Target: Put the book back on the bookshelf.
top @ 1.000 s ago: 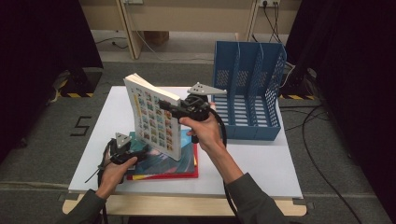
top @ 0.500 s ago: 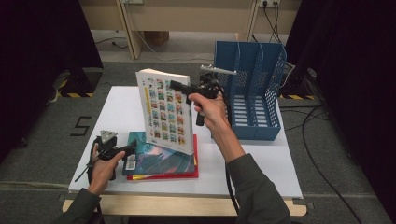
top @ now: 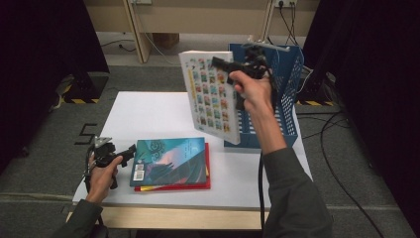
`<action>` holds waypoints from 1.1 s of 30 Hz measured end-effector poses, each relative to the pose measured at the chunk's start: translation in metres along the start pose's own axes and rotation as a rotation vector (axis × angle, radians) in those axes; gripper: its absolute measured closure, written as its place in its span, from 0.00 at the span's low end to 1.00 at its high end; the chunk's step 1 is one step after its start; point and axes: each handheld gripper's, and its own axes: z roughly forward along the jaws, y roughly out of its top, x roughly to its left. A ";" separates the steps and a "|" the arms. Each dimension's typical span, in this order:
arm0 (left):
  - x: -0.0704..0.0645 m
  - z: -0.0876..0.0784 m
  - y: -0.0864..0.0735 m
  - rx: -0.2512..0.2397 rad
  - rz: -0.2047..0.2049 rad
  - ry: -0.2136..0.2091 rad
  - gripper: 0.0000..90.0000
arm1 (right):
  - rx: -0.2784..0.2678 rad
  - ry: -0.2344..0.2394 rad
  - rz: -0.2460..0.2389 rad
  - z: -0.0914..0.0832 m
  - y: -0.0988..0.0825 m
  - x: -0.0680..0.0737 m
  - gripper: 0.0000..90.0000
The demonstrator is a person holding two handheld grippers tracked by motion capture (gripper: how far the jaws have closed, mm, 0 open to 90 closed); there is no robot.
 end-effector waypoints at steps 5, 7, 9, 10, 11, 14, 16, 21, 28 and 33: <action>0.013 0.004 0.000 0.010 -0.051 0.023 0.17 | -0.078 -0.074 0.036 -0.030 0.028 -0.017 0.79; 0.014 0.004 0.000 0.014 -0.036 0.037 0.17 | -0.117 -0.107 0.045 -0.041 0.038 -0.023 0.79; 0.013 0.007 -0.001 0.028 -0.019 0.043 0.17 | -0.140 -0.152 0.045 -0.050 0.047 -0.028 0.79; 0.013 0.008 -0.001 0.037 0.004 0.049 0.17 | -0.147 -0.170 0.042 -0.053 0.052 -0.030 0.79; 0.012 0.009 -0.002 0.042 0.017 0.057 0.17 | -0.151 -0.190 0.039 -0.056 0.055 -0.032 0.79; 0.010 0.009 -0.002 0.045 0.065 0.086 0.17 | -0.155 -0.239 0.037 -0.058 0.064 -0.038 0.79; 0.011 0.010 -0.003 0.056 0.082 0.093 0.17 | -0.163 -0.264 0.051 -0.058 0.067 -0.043 0.79; 0.017 0.013 -0.004 0.070 0.076 0.103 0.17 | -0.190 -0.280 0.093 -0.053 0.070 -0.057 0.79; 0.018 0.016 -0.008 0.094 0.083 0.104 0.17 | -0.195 -0.294 0.110 -0.035 0.068 -0.069 0.79; 0.016 0.019 -0.011 0.118 0.101 0.100 0.17 | -0.194 -0.313 0.130 -0.021 0.066 -0.078 0.79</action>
